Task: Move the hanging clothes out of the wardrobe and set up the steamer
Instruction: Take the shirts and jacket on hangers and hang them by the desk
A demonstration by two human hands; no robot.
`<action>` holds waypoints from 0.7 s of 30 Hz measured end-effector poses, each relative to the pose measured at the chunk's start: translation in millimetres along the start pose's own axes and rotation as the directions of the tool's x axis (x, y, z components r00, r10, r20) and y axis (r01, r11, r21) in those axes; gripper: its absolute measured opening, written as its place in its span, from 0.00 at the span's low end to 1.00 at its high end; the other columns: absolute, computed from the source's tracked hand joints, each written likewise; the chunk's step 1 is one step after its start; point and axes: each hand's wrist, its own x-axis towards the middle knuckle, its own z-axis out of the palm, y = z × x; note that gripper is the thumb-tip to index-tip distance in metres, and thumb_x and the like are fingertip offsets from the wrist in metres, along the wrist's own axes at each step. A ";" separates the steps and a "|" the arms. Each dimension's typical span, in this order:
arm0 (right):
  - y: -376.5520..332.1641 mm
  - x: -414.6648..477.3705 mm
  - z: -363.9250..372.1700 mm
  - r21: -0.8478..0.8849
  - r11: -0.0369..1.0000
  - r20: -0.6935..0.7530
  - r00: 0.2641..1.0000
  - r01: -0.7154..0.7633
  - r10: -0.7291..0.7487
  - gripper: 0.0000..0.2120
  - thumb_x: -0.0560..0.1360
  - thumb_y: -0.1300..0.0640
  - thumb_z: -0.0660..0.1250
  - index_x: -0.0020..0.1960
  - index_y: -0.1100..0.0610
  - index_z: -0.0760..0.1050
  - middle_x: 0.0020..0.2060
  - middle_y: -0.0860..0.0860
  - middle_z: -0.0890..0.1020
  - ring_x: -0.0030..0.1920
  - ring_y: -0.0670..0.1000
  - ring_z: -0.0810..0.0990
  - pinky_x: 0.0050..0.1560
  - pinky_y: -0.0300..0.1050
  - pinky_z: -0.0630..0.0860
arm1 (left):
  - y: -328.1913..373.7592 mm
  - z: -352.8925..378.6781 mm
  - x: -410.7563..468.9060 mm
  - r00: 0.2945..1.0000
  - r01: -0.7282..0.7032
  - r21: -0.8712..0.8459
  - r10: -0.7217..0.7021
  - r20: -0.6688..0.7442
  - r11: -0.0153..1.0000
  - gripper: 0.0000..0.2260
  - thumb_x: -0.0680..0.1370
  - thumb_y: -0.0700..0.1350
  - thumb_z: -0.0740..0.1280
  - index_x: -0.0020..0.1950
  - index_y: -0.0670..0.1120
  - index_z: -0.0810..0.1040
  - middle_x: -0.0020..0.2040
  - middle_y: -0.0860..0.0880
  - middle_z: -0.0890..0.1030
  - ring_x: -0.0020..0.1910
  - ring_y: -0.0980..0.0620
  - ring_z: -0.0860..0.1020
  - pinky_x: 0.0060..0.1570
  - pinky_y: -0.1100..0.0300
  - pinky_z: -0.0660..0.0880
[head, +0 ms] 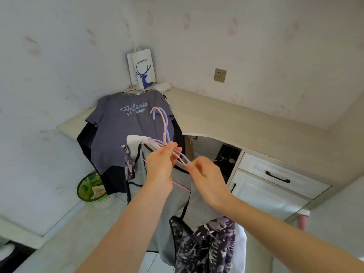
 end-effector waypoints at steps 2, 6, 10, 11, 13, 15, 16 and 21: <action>9.9 18.8 -2.7 -0.114 0.991 0.028 0.997 0.069 -0.066 0.12 0.79 0.48 0.60 0.39 0.53 0.69 0.36 0.49 0.73 0.35 0.47 0.71 0.34 0.42 0.68 | -1.7 7.0 13.5 1.000 -0.019 0.019 0.019 -0.023 1.000 0.08 0.79 0.40 0.64 0.44 0.41 0.81 0.40 0.46 0.82 0.45 0.49 0.79 0.49 0.57 0.76; 21.6 52.0 -8.1 -0.313 0.926 0.068 0.977 0.212 -0.201 0.09 0.80 0.48 0.58 0.43 0.50 0.67 0.39 0.48 0.72 0.37 0.48 0.71 0.38 0.43 0.70 | -2.7 17.7 35.2 0.996 -0.069 0.068 0.073 -0.059 0.995 0.08 0.79 0.41 0.64 0.44 0.40 0.82 0.41 0.45 0.83 0.43 0.52 0.81 0.42 0.66 0.78; 29.8 82.7 -9.2 -0.286 0.926 0.077 0.969 0.246 -0.234 0.08 0.81 0.50 0.57 0.44 0.51 0.66 0.39 0.48 0.72 0.36 0.50 0.72 0.37 0.45 0.69 | 4.9 22.7 54.1 0.994 -0.106 0.194 0.112 -0.019 0.975 0.09 0.79 0.42 0.64 0.46 0.41 0.83 0.43 0.47 0.85 0.40 0.56 0.80 0.37 0.70 0.75; 32.0 90.6 -9.6 -0.274 0.926 0.084 0.966 0.259 -0.245 0.08 0.80 0.50 0.58 0.43 0.51 0.67 0.38 0.47 0.72 0.36 0.49 0.71 0.37 0.46 0.69 | 7.4 22.3 59.7 0.992 -0.127 0.254 0.129 0.008 0.959 0.09 0.79 0.43 0.64 0.45 0.43 0.83 0.44 0.47 0.85 0.42 0.54 0.80 0.41 0.66 0.75; 35.2 106.7 -12.4 -0.249 0.926 0.092 0.959 0.282 -0.267 0.09 0.80 0.51 0.59 0.42 0.51 0.68 0.37 0.47 0.72 0.36 0.50 0.71 0.37 0.48 0.69 | 14.6 19.0 70.7 0.981 -0.194 0.392 0.176 0.083 0.899 0.10 0.79 0.45 0.64 0.44 0.47 0.84 0.45 0.48 0.85 0.47 0.52 0.81 0.49 0.59 0.75; 36.7 122.3 -16.5 -0.212 0.932 0.093 0.956 0.293 -0.280 0.09 0.79 0.52 0.60 0.41 0.51 0.68 0.36 0.46 0.72 0.37 0.49 0.72 0.37 0.47 0.69 | 23.1 11.0 82.1 0.958 -0.287 0.512 0.234 0.168 0.809 0.11 0.79 0.48 0.64 0.44 0.49 0.85 0.42 0.51 0.85 0.44 0.57 0.80 0.49 0.60 0.74; 37.1 129.4 -18.4 -0.193 0.937 0.093 0.956 0.292 -0.279 0.09 0.79 0.52 0.60 0.40 0.50 0.68 0.35 0.46 0.72 0.37 0.49 0.72 0.37 0.46 0.69 | 28.1 5.6 87.6 0.944 -0.329 0.550 0.262 0.199 0.767 0.11 0.79 0.49 0.64 0.44 0.49 0.85 0.41 0.52 0.84 0.41 0.59 0.79 0.47 0.64 0.74; 38.4 165.3 -20.8 -0.143 0.949 0.112 0.957 0.282 -0.267 0.13 0.79 0.53 0.62 0.37 0.45 0.64 0.32 0.45 0.70 0.34 0.46 0.70 0.34 0.44 0.66 | 49.0 -32.0 129.5 0.826 -0.470 0.731 0.538 0.166 0.495 0.05 0.77 0.46 0.67 0.49 0.52 0.82 0.44 0.59 0.82 0.45 0.62 0.77 0.45 0.70 0.71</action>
